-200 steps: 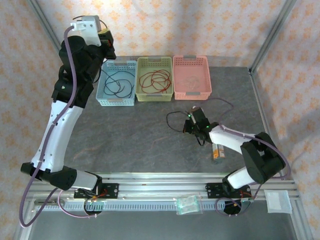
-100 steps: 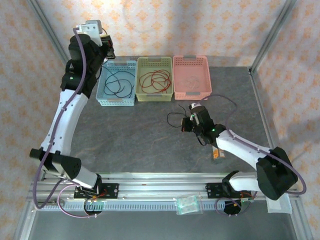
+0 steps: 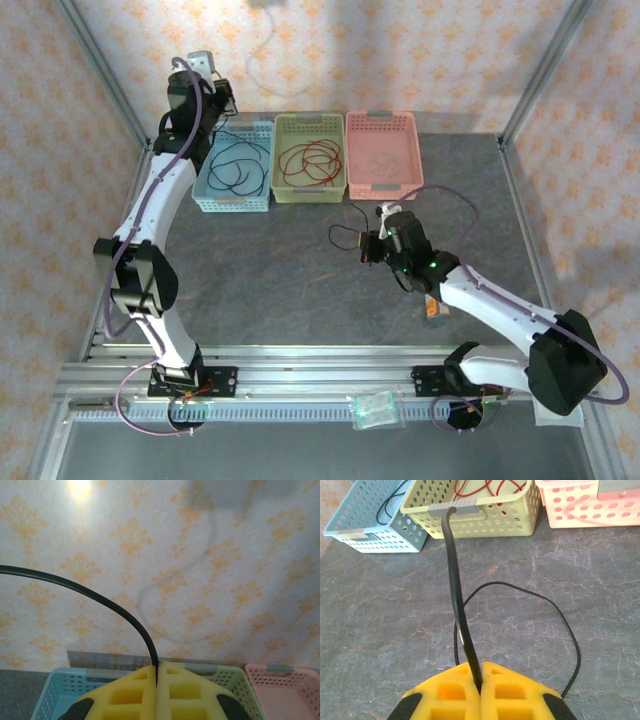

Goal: Untangle the cables

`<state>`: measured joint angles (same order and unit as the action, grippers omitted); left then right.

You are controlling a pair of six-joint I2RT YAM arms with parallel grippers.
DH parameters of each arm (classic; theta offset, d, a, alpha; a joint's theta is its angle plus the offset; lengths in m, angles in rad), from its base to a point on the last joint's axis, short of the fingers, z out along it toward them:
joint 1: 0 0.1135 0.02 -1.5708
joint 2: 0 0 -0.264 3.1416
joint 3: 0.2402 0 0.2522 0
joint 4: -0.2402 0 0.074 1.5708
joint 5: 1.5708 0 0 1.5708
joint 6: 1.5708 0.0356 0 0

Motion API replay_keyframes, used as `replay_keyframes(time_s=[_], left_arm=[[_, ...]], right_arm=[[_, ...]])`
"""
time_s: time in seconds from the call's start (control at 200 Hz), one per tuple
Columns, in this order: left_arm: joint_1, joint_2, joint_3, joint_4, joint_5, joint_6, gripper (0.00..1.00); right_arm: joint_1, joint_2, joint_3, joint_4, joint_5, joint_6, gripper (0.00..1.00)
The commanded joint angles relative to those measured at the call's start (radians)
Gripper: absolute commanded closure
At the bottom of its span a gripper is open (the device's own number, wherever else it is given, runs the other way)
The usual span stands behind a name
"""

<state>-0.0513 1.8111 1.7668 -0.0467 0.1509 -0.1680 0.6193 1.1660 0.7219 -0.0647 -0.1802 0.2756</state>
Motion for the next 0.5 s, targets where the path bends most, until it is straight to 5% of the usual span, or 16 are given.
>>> replay_keyframes(time_s=[0.0, 0.23, 0.385, 0.496], left_arm=[[0.013, 0.077, 0.046, 0.059, 0.012, -0.018, 1.00], [0.013, 0.297, 0.170, -0.021, -0.017, -0.045, 1.00], [0.013, 0.384, 0.220, -0.108, -0.020, -0.070, 0.55], [0.013, 0.353, 0.160, -0.099, -0.021, -0.079, 0.37]], right_arm=[[0.005, -0.038, 0.022, -0.010, 0.027, -0.004, 1.00], [0.005, -0.065, 0.022, -0.018, 0.032, 0.008, 1.00], [0.007, -0.088, 0.028, -0.031, 0.045, 0.019, 1.00], [0.006, -0.108, 0.035, -0.040, 0.059, 0.022, 1.00]])
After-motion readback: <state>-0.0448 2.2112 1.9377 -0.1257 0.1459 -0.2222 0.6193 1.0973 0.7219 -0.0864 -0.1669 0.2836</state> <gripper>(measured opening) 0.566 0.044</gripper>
